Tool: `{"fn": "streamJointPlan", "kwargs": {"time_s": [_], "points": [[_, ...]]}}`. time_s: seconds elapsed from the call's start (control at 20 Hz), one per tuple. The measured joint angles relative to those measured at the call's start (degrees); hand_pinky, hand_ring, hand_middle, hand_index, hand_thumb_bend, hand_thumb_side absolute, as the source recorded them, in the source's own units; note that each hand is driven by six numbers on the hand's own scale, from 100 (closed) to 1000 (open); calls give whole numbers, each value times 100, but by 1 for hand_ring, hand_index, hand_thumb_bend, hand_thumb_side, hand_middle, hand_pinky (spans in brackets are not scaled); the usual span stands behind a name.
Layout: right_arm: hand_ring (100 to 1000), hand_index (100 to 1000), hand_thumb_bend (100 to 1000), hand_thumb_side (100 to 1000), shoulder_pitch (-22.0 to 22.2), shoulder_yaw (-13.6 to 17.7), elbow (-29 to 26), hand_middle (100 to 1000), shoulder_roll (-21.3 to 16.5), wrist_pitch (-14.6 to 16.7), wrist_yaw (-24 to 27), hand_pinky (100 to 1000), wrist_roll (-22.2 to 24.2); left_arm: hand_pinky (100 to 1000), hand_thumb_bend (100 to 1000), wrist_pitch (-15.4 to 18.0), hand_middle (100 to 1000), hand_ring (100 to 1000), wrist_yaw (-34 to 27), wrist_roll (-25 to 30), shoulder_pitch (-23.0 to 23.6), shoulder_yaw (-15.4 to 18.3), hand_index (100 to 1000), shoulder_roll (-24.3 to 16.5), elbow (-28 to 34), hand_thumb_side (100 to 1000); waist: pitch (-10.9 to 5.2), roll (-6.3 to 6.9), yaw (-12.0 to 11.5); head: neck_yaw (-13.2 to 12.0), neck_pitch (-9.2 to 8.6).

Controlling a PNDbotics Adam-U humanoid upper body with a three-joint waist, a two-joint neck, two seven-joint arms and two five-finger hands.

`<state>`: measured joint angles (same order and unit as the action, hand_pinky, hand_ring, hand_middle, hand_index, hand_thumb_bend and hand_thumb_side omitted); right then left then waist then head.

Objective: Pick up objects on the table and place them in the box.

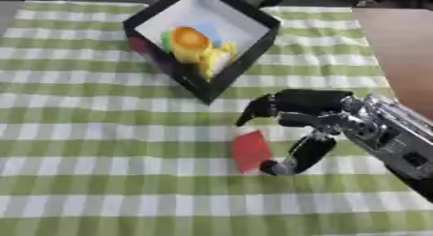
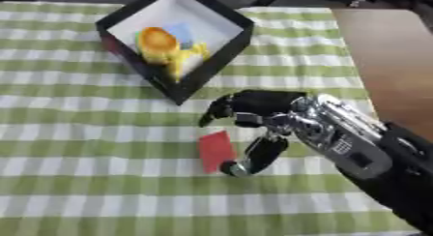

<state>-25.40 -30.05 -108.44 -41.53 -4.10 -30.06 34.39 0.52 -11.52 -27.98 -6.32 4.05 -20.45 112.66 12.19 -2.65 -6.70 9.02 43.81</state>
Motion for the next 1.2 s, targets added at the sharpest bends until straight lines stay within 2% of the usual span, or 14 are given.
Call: {"fn": "streamJointPlan", "kwargs": {"time_s": [0.55,0.7,0.85,1.05,1.2], "points": [[822,858,401,289,-28,-38,635,784,273,243,-284,853,-157,848,264,-5,775,771,-6,-35,-10,1,840,85,1,720,74,0,-66,66,0],[811,819,402,273,-31,-38,685,736,309,275,-294,849,-175,848,264,-6,775,771,-6,-39,-11,2,840,86,1,720,90,0,-72,72,0],[795,745,389,244,-31,-38,689,644,321,300,-293,840,-214,848,265,-6,775,771,-6,-43,-16,2,840,87,2,719,95,0,-73,72,0],[751,654,285,190,-29,-29,678,551,325,227,-214,811,-415,848,266,-14,775,771,-6,-52,-17,2,840,87,2,719,95,0,-72,71,0],[714,610,155,146,-25,34,524,513,321,93,-40,798,-657,847,267,-18,775,771,-6,-58,-17,4,840,87,2,717,95,0,-56,69,0]]}}
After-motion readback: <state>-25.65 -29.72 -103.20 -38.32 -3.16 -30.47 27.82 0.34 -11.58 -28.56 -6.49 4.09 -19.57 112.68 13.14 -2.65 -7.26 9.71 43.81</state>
